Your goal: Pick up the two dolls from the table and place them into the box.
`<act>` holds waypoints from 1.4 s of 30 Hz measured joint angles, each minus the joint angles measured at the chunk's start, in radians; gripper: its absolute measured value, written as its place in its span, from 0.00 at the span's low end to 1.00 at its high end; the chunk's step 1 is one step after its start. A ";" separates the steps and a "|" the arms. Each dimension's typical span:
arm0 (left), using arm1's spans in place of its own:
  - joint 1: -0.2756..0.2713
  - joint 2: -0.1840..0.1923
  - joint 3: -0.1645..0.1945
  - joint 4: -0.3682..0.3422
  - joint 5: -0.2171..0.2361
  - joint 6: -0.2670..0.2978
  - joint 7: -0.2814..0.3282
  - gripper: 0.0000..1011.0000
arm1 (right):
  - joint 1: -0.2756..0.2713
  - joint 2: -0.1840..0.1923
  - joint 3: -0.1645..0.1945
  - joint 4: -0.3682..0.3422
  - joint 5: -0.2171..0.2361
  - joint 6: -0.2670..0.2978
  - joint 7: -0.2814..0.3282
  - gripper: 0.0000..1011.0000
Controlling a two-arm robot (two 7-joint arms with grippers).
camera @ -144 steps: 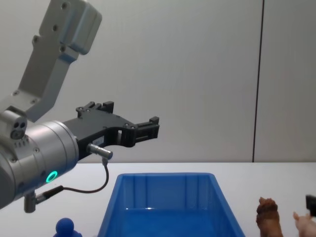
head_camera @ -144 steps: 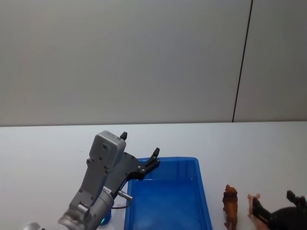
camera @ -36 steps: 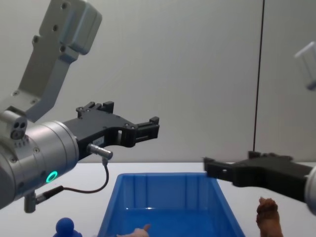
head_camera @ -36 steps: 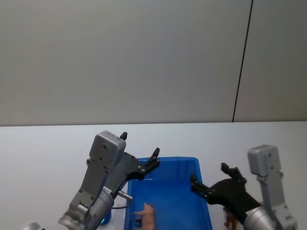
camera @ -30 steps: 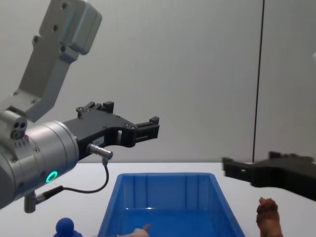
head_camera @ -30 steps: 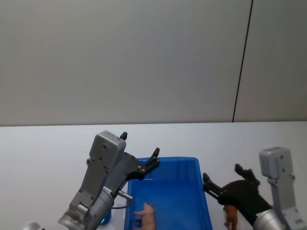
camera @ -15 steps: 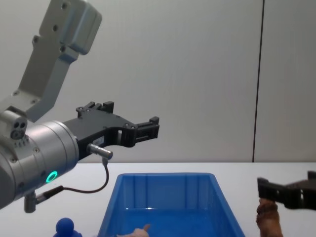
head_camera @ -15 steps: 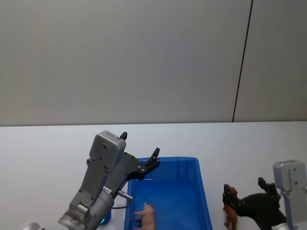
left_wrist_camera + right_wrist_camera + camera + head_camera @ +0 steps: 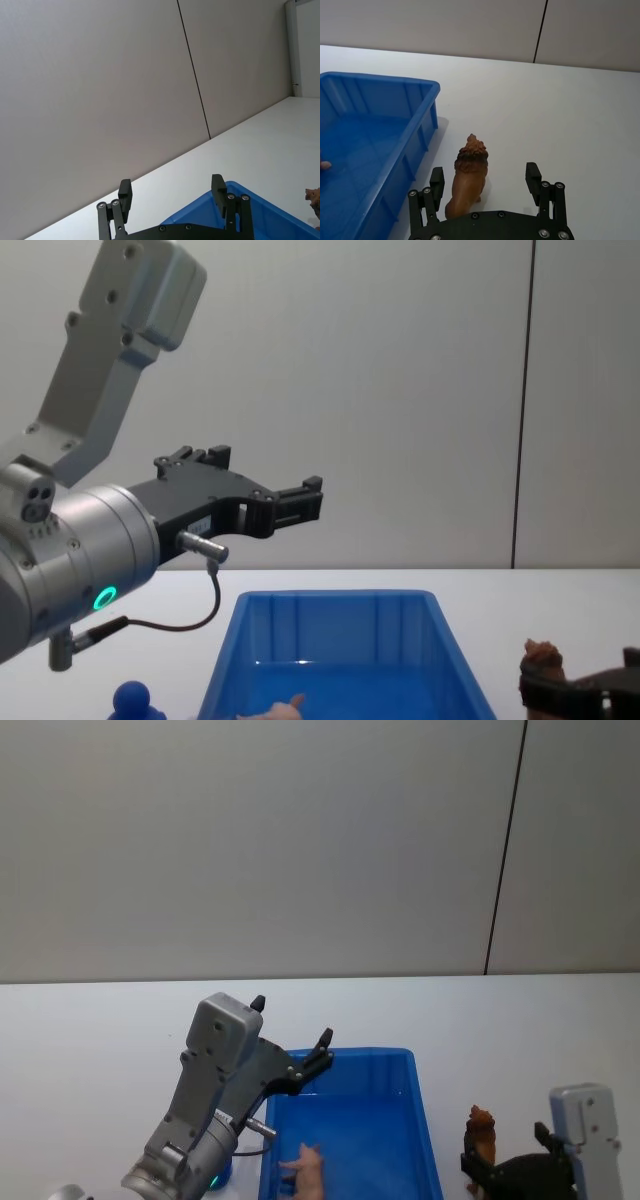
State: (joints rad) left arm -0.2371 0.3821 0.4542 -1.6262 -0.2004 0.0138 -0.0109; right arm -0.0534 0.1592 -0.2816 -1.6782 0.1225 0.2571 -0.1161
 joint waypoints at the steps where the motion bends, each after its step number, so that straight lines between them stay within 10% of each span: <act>1: 0.000 0.000 0.000 0.000 0.000 0.000 0.000 0.99 | 0.000 -0.002 -0.001 0.003 -0.002 -0.001 0.000 0.99; 18: 0.000 0.000 0.000 0.000 0.000 0.000 0.000 0.99 | 0.008 -0.042 -0.023 0.063 -0.028 -0.016 0.001 0.99; 42: 0.000 0.000 0.000 0.000 0.000 0.000 0.000 0.99 | 0.001 -0.059 -0.017 0.064 -0.018 0.017 -0.018 0.31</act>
State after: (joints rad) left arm -0.2371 0.3821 0.4542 -1.6262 -0.2004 0.0138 -0.0109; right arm -0.0521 0.1007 -0.2981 -1.6147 0.1048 0.2743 -0.1346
